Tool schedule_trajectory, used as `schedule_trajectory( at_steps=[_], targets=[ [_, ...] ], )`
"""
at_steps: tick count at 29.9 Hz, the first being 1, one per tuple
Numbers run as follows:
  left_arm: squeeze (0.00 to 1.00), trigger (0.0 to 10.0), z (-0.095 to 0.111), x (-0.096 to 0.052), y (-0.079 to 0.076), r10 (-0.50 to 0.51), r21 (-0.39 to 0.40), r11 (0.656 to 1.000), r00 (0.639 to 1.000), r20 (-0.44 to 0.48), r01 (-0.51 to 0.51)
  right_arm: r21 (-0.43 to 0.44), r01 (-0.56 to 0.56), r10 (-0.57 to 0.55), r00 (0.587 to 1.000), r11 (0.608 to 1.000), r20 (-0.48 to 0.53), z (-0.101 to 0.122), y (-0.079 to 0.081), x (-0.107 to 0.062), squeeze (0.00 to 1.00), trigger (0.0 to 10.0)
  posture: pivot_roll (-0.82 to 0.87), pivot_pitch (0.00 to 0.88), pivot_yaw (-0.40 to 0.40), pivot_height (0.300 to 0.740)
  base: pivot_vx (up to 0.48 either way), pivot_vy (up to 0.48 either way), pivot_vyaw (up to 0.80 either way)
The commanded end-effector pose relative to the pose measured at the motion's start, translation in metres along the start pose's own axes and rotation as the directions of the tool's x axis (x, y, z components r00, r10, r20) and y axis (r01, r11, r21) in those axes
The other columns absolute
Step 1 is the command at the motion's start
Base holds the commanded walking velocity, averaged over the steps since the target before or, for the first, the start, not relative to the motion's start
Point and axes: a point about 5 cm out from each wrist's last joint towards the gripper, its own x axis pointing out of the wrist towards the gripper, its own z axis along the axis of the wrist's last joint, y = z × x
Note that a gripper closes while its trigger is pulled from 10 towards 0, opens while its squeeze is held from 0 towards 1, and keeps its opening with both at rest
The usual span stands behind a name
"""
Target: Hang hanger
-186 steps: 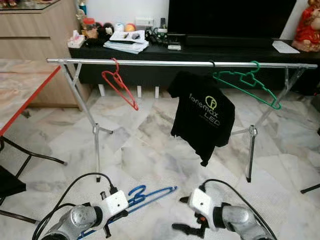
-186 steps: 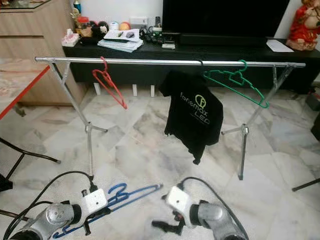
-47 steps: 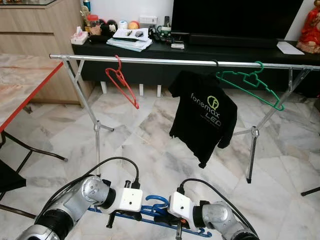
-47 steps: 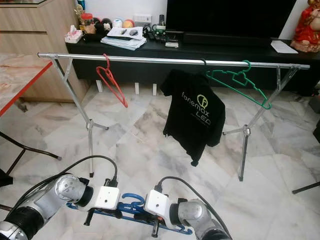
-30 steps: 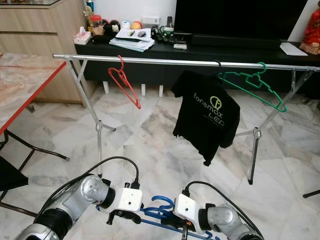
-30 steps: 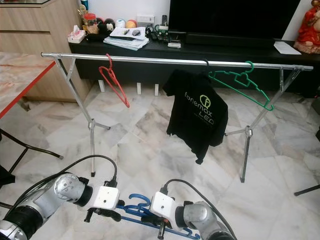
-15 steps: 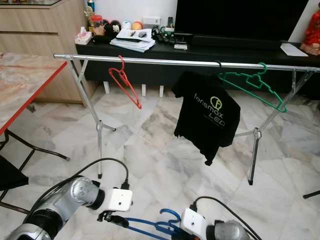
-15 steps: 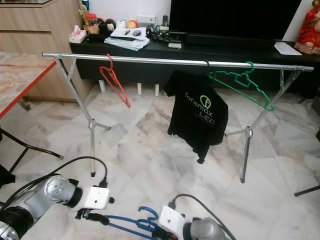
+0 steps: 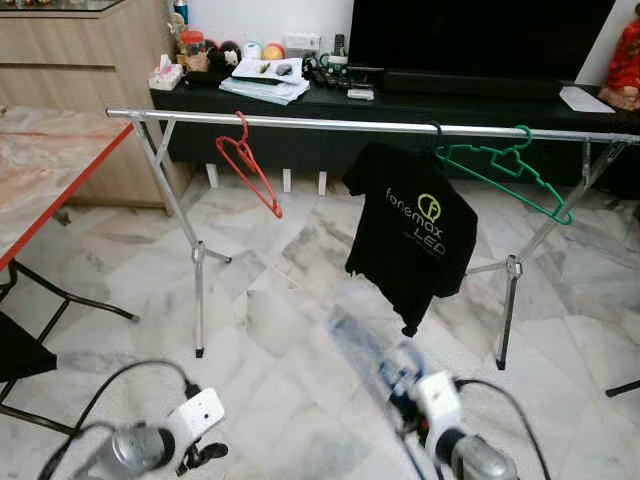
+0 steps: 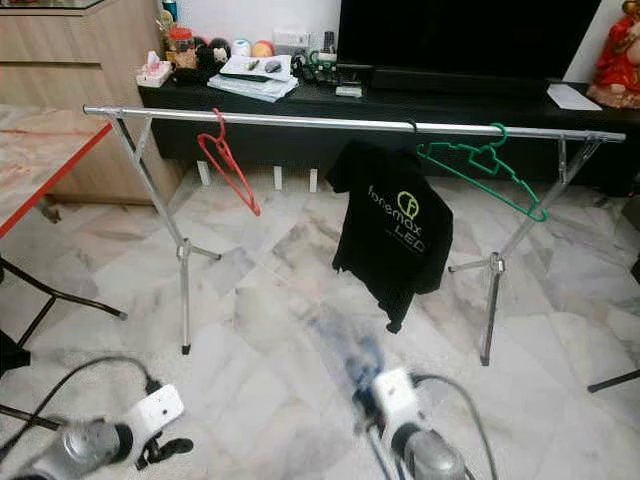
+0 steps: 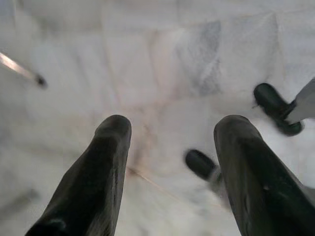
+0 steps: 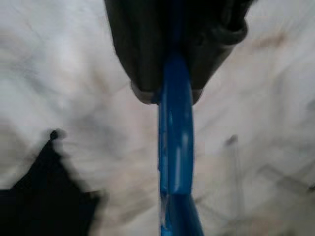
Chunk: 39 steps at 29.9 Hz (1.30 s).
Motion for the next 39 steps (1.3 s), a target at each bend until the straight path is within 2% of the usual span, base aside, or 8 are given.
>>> schedule_trajectory(
  at_steps=[1,3,8,9,10,11,20,39],
  targets=[
    [0.00,10.0,-0.024,-0.003,-0.005,0.084,-0.110,0.989,0.992,-0.093,-0.094,0.129,0.140,-0.145,0.989,0.982,0.029,0.003,-0.006,0.001,0.00,0.0,-0.01,0.097,-0.027,0.740,0.000,0.000,0.00],
    [0.00,10.0,-0.046,-0.006,-0.014,0.160,-0.226,0.953,0.968,-0.191,-0.203,0.241,0.240,-0.256,0.966,0.940,0.037,0.003,-0.004,0.002,0.00,0.0,-0.02,0.097,-0.021,0.740,0.000,0.000,0.00],
    [0.00,10.0,-0.063,-0.009,-0.028,0.186,-0.300,0.916,0.945,-0.269,-0.266,0.269,0.202,-0.229,0.971,0.942,0.071,0.005,0.012,0.006,0.00,0.0,-0.04,0.096,-0.013,0.740,0.000,0.000,0.00],
    [0.00,10.0,-0.063,-0.007,-0.031,0.199,-0.337,0.897,0.942,-0.269,-0.285,0.263,0.194,-0.221,0.972,0.945,0.079,0.005,0.016,0.007,0.00,1.8,-0.05,0.096,-0.011,0.740,0.000,0.000,0.00],
    [0.00,10.0,-0.063,-0.007,-0.031,0.199,-0.337,0.897,0.942,-0.269,-0.285,0.263,0.194,-0.221,0.972,0.945,0.079,0.005,0.016,0.007,0.00,1.8,-0.05,0.096,-0.011,0.740,0.000,0.000,0.00],
    [0.00,10.0,-0.062,-0.006,-0.033,0.201,-0.349,0.892,0.943,-0.265,-0.288,0.261,0.197,-0.225,0.971,0.945,0.080,0.005,0.017,0.007,0.00,9.8,-0.05,0.096,-0.011,0.740,0.000,0.000,0.00],
    [0.00,10.0,-0.052,0.001,-0.039,0.229,-0.444,0.839,0.944,-0.239,-0.316,0.267,0.208,-0.237,0.968,0.941,0.082,0.002,0.021,0.007,0.00,10.0,-0.06,0.088,-0.015,0.740,0.000,0.000,0.00],
    [0.00,10.0,-0.094,-0.019,-0.053,0.194,-0.466,0.811,0.914,-0.357,-0.354,0.246,0.200,-0.220,0.974,0.949,0.059,-0.007,0.026,0.005,0.00,10.0,-0.06,0.069,-0.013,0.740,0.000,0.179,0.00]
  ],
)
